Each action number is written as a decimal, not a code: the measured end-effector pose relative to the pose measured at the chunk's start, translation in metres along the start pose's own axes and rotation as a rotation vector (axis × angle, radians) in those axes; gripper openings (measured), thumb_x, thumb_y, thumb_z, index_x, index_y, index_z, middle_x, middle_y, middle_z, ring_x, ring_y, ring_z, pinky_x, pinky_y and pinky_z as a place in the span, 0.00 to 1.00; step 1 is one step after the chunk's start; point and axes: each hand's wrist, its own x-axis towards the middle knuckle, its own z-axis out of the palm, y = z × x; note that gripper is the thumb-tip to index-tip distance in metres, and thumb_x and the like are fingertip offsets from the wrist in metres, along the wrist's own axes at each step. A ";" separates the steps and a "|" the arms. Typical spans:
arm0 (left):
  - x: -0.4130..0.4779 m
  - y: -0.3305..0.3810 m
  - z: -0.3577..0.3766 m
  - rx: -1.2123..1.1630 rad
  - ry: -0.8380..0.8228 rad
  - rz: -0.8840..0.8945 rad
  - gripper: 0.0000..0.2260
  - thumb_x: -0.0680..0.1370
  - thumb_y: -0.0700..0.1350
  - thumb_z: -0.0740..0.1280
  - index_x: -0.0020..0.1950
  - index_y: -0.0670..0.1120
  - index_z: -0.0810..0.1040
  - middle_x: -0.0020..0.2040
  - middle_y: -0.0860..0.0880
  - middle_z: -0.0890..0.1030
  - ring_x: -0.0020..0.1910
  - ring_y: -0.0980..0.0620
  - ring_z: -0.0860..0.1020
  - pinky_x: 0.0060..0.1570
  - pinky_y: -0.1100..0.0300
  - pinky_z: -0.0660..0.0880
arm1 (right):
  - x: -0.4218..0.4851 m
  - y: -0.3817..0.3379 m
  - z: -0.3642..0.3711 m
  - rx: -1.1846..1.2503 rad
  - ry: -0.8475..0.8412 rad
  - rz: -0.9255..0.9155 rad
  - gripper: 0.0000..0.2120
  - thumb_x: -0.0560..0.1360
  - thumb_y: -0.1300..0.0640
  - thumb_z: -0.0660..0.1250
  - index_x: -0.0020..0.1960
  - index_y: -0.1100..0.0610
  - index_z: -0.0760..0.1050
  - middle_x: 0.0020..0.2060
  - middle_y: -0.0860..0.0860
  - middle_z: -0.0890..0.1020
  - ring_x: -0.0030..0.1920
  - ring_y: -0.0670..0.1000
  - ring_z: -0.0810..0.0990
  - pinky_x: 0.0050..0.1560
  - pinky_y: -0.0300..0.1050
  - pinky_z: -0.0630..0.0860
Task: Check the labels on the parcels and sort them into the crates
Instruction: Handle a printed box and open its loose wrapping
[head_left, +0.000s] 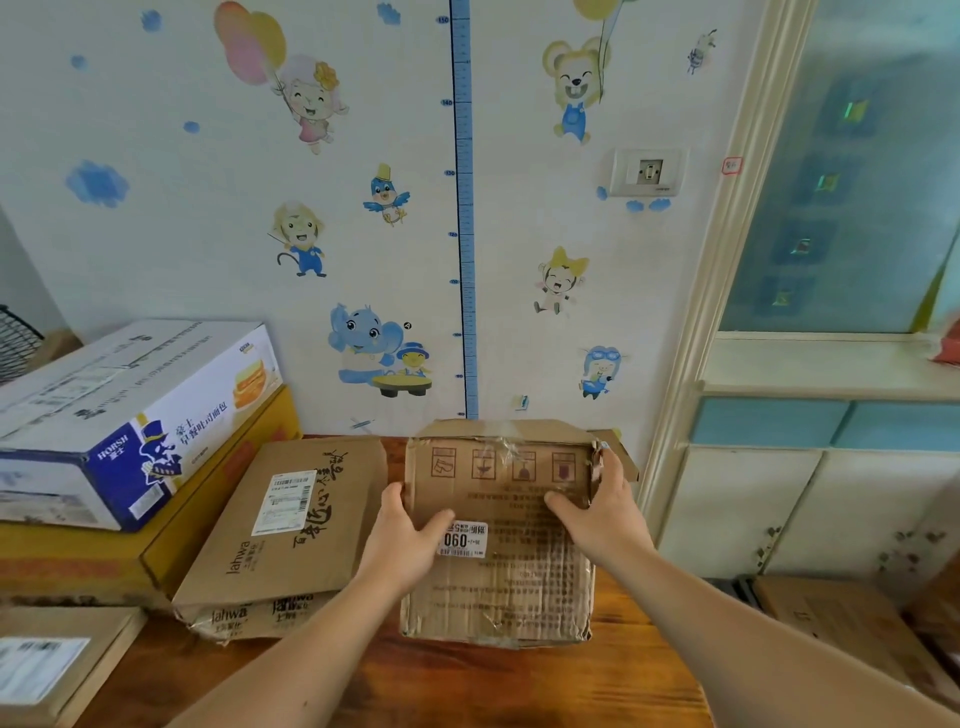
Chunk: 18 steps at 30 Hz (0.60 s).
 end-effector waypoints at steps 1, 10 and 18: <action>0.000 0.003 -0.002 -0.023 0.004 0.012 0.37 0.78 0.56 0.67 0.79 0.47 0.51 0.74 0.48 0.68 0.69 0.46 0.71 0.67 0.48 0.70 | -0.001 -0.003 -0.002 0.013 0.006 -0.017 0.43 0.76 0.41 0.68 0.79 0.47 0.45 0.75 0.52 0.62 0.69 0.55 0.71 0.61 0.52 0.74; 0.015 0.017 -0.020 -0.352 -0.086 -0.145 0.18 0.82 0.59 0.57 0.66 0.53 0.76 0.56 0.51 0.83 0.58 0.48 0.79 0.56 0.50 0.74 | 0.007 -0.014 -0.013 0.147 0.007 0.028 0.14 0.79 0.45 0.63 0.62 0.48 0.74 0.54 0.46 0.77 0.44 0.43 0.76 0.37 0.39 0.71; 0.012 0.016 -0.011 -0.231 -0.129 -0.046 0.27 0.79 0.43 0.65 0.77 0.51 0.63 0.61 0.52 0.75 0.56 0.53 0.73 0.55 0.56 0.70 | 0.009 0.000 -0.003 0.090 0.030 0.038 0.17 0.78 0.54 0.63 0.67 0.50 0.69 0.61 0.50 0.73 0.44 0.44 0.74 0.38 0.40 0.75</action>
